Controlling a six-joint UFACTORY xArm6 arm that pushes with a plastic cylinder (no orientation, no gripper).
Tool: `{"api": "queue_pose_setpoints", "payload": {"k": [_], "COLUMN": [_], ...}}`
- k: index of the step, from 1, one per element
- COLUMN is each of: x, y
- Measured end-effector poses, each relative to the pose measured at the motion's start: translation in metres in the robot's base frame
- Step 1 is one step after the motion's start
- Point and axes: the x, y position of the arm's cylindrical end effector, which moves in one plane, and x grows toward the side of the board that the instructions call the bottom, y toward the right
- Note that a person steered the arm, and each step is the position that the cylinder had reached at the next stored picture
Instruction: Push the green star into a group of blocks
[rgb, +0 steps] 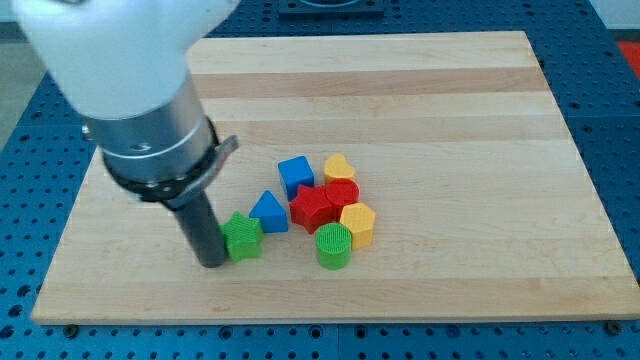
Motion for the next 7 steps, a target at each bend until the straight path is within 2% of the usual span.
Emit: {"api": "queue_pose_setpoints", "payload": {"k": [3, 4, 6, 7], "x": [0.008, -0.003, -0.001, 0.044], "y": [0.014, 0.036, 0.039, 0.007]}}
